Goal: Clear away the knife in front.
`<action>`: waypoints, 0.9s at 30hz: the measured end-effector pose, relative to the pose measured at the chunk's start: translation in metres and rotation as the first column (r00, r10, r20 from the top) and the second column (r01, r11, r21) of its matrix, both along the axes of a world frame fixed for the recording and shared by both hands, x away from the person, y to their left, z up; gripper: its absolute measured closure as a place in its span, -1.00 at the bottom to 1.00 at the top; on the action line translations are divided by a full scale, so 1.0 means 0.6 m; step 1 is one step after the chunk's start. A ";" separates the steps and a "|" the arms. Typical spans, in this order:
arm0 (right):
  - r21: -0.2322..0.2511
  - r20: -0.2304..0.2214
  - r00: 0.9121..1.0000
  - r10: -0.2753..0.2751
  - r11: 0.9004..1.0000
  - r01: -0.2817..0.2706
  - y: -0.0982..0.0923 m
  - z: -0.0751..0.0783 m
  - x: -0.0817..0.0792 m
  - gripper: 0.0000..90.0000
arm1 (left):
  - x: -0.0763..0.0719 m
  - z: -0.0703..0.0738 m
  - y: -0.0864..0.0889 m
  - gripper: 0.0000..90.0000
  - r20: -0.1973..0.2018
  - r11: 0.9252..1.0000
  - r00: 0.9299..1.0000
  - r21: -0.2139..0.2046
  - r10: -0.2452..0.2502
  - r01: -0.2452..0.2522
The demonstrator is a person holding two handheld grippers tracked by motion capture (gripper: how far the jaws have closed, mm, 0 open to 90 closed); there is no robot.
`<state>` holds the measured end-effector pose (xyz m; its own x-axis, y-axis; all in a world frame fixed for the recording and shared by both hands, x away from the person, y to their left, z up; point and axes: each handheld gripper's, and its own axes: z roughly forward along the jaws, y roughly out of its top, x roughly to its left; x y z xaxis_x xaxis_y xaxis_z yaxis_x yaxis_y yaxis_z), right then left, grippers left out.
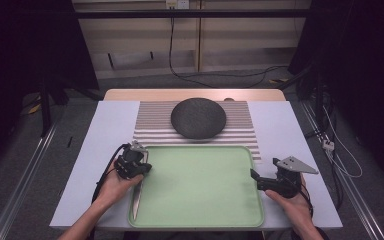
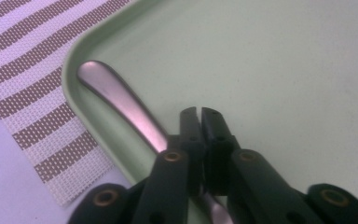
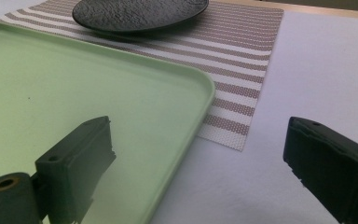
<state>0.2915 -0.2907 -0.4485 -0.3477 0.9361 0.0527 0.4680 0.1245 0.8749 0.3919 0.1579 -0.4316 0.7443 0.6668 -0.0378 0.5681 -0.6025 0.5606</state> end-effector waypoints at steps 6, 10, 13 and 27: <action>-0.001 0.003 1.000 0.000 1.000 0.000 0.000 0.000 0.000 -0.81 | 0.000 -0.002 -0.004 0.76 0.022 1.000 1.000 -0.026 0.002 -0.002; 0.001 0.004 1.000 0.001 1.000 -0.001 0.000 0.000 -0.001 -0.81 | -0.002 0.005 -0.002 0.48 0.049 0.998 0.999 -0.067 -0.002 0.006; 0.002 0.004 1.000 0.000 1.000 0.000 0.000 0.001 0.000 -0.81 | -0.002 0.008 0.001 -0.08 0.078 0.995 0.996 -0.094 0.029 -0.021; 0.003 0.006 1.000 0.002 1.000 -0.002 0.000 0.001 -0.001 -0.81 | -0.015 0.033 0.015 -0.82 0.176 0.986 0.982 -0.161 0.075 -0.046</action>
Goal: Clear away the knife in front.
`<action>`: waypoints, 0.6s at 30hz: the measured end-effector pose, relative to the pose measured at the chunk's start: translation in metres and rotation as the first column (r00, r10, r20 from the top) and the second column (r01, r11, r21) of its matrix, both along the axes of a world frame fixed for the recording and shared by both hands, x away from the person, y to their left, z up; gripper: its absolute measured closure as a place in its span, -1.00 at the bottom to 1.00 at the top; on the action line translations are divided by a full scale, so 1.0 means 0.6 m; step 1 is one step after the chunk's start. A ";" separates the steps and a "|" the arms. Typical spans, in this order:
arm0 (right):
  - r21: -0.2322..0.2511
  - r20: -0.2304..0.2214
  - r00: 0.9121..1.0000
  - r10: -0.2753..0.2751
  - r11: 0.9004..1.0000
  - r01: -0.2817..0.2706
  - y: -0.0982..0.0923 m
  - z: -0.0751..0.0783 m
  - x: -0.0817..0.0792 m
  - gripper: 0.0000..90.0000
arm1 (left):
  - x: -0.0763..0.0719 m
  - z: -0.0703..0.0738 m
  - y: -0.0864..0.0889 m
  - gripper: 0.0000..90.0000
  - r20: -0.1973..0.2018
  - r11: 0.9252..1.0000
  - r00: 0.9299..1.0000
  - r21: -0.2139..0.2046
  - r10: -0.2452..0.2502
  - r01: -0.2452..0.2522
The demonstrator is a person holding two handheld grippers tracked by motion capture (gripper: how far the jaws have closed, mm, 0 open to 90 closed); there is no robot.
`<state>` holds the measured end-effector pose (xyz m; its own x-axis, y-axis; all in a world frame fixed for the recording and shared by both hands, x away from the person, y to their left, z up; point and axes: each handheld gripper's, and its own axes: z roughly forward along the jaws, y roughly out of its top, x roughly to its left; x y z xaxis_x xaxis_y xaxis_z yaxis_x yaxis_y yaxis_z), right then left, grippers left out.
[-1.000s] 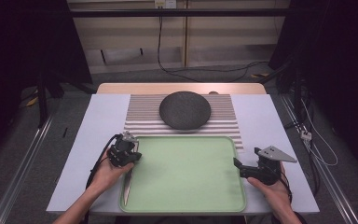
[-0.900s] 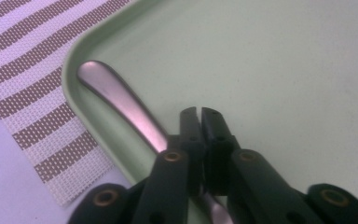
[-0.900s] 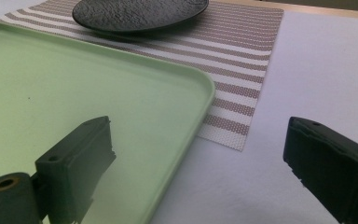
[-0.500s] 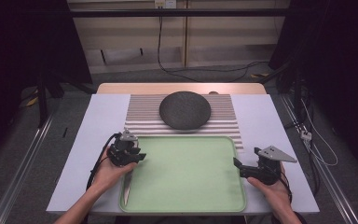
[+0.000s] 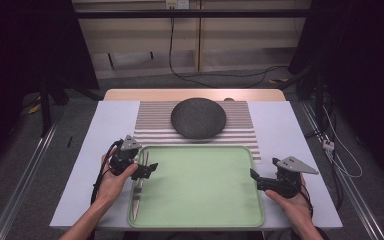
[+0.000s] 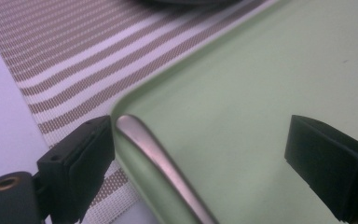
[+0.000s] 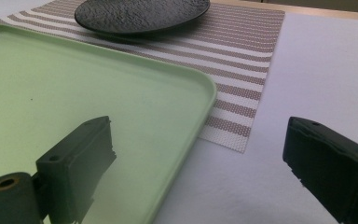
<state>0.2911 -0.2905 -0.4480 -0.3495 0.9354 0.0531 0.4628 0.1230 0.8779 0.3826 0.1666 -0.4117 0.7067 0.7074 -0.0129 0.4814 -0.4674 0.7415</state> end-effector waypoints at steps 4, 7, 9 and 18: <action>0.001 -0.001 1.000 0.000 1.000 0.000 0.000 0.000 0.000 -0.81 | -0.010 0.007 0.003 -0.81 0.023 1.000 1.000 0.006 -0.009 0.009; -0.001 -0.002 1.000 0.003 1.000 -0.003 0.000 0.000 0.000 -0.81 | -0.016 0.010 0.010 -0.81 0.023 1.000 1.000 0.008 -0.010 0.010; -0.001 0.000 1.000 0.003 1.000 -0.003 0.001 0.000 0.000 -0.81 | -0.021 0.008 0.016 -0.81 0.037 1.000 0.999 -0.005 0.016 -0.016; 0.001 -0.002 1.000 0.002 1.000 -0.002 0.000 -0.001 0.001 -0.81 | -0.035 0.003 0.050 -0.82 0.056 0.995 0.997 -0.085 0.060 -0.055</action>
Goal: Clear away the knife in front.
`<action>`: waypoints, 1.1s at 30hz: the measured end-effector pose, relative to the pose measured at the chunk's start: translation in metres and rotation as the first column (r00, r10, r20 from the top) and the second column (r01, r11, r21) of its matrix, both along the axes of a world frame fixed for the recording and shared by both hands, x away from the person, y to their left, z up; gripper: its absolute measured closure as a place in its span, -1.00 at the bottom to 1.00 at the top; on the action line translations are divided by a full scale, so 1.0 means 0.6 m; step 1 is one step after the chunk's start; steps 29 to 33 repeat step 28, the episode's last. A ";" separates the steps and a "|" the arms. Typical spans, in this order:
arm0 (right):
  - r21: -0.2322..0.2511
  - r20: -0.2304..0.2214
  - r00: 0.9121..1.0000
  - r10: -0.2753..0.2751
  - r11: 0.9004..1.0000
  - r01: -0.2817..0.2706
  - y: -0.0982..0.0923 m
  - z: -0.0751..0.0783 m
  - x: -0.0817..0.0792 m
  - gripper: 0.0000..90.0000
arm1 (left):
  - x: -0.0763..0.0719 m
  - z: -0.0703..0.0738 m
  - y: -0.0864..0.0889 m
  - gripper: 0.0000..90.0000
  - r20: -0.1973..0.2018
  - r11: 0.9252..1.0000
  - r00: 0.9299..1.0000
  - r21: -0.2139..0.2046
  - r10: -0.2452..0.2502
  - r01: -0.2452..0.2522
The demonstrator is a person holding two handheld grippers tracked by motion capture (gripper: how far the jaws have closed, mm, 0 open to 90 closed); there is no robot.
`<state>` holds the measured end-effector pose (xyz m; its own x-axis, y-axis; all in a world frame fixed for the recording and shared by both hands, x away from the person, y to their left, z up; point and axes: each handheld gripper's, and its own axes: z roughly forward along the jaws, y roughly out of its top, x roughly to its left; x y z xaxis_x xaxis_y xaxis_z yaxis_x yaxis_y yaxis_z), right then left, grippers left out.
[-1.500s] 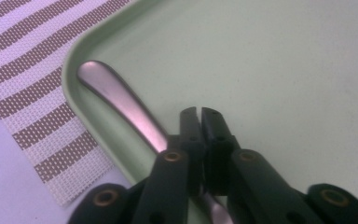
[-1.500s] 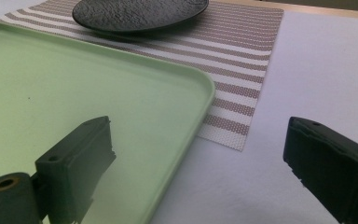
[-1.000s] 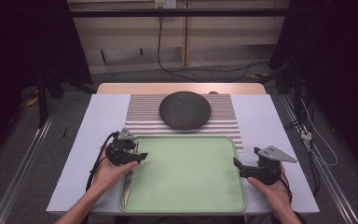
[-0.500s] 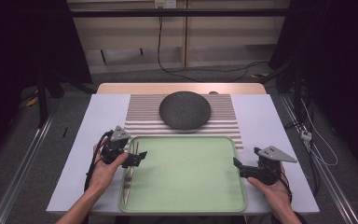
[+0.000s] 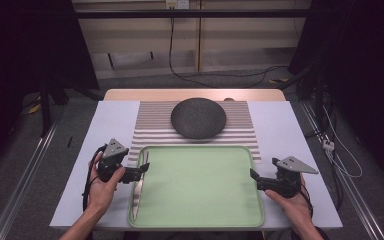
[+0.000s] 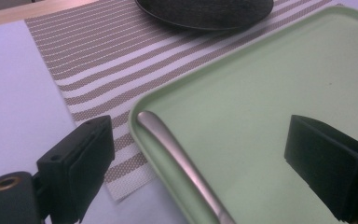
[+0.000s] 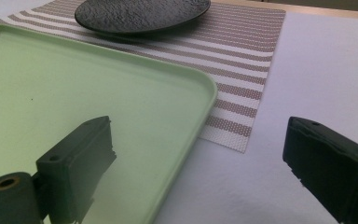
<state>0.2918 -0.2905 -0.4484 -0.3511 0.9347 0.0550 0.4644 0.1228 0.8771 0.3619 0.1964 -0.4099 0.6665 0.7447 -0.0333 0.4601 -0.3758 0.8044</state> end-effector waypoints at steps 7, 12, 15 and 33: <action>0.002 -0.001 1.000 -0.004 1.000 0.004 -0.001 0.000 0.001 -0.81 | -0.013 -0.009 0.024 -0.83 -0.009 0.999 0.999 0.019 0.042 -0.042; 0.003 -0.001 1.000 -0.006 1.000 0.006 -0.001 0.000 0.001 -0.81 | -0.026 -0.008 0.044 -0.85 -0.004 0.997 0.997 0.015 0.081 -0.081; 0.002 -0.003 1.000 -0.006 1.000 0.006 0.000 0.000 0.001 -0.81 | -0.036 -0.018 0.047 -0.85 -0.010 0.996 0.997 0.045 0.081 -0.081; 0.009 0.000 1.000 -0.010 1.000 0.010 -0.002 0.000 0.000 -0.82 | -0.046 -0.041 0.053 -0.84 0.000 0.993 0.993 0.026 0.116 -0.116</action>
